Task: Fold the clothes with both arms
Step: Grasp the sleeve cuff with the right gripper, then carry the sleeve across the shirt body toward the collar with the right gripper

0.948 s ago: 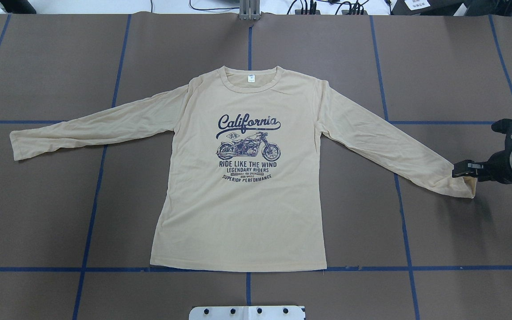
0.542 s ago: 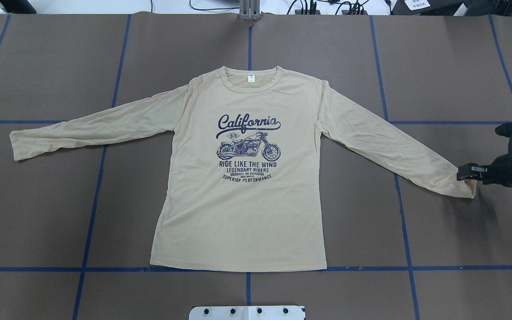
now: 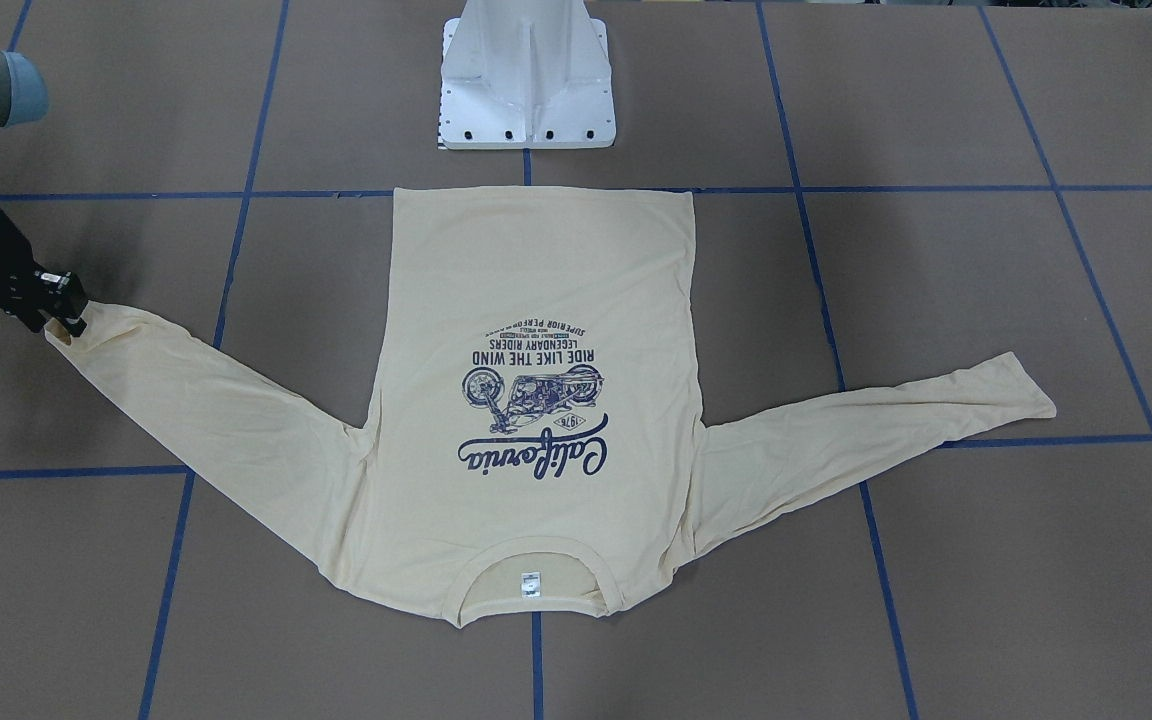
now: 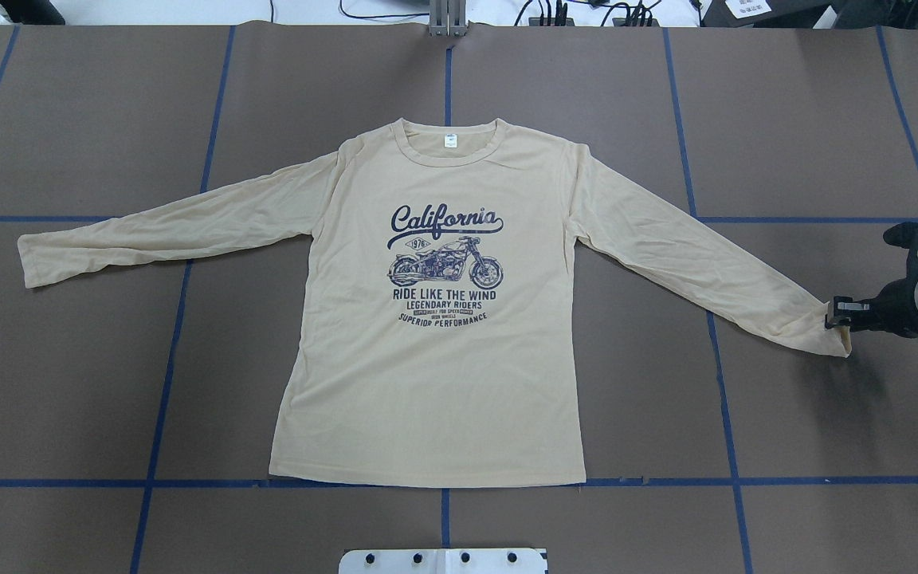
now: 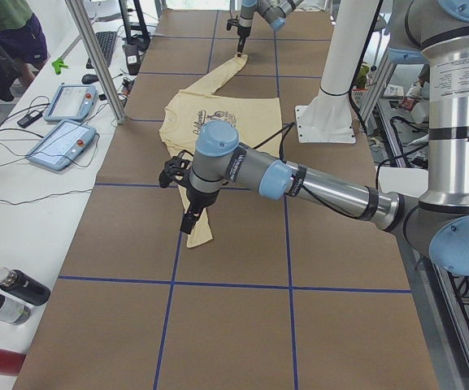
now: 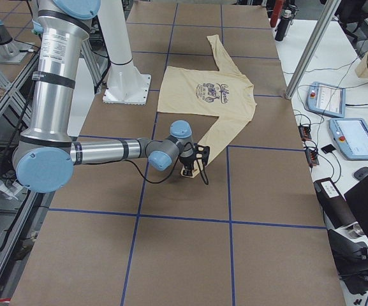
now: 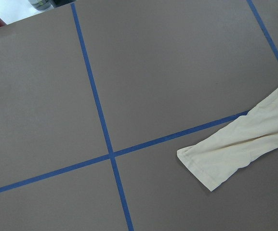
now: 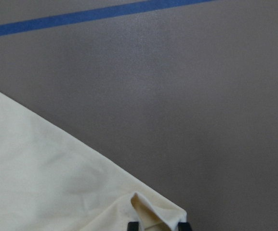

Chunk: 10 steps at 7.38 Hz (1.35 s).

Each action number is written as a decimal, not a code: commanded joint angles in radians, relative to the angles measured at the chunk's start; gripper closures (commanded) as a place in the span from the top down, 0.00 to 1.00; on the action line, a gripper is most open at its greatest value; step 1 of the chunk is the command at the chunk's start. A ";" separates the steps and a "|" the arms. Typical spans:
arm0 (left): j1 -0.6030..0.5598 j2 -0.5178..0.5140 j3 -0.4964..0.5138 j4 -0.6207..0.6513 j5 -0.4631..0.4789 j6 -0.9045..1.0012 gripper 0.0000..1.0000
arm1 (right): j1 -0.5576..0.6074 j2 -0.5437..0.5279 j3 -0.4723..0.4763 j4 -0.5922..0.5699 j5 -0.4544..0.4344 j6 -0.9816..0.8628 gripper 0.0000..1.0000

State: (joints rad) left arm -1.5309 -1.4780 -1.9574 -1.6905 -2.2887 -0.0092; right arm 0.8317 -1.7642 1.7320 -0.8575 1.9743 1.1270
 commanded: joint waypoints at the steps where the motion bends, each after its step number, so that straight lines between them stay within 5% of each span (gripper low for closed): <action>1: 0.000 0.001 0.000 0.000 0.000 0.000 1.00 | -0.005 -0.001 0.001 0.002 0.001 0.020 0.02; 4: 0.000 0.002 0.000 0.002 0.000 0.000 1.00 | 0.006 -0.008 0.128 -0.021 0.021 0.020 0.00; 6: 0.000 0.002 0.002 0.000 0.000 0.000 1.00 | 0.039 0.087 0.304 -0.275 0.047 0.023 0.00; 9: 0.000 0.002 0.000 0.000 0.000 0.000 1.00 | 0.035 0.636 0.295 -0.819 0.028 0.171 0.00; 10: 0.000 0.002 0.002 0.000 0.000 0.000 1.00 | 0.020 0.770 0.244 -0.903 -0.010 0.186 0.00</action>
State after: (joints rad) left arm -1.5309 -1.4757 -1.9568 -1.6905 -2.2887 -0.0092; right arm 0.8642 -1.1962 2.0224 -1.5988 1.9979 1.2797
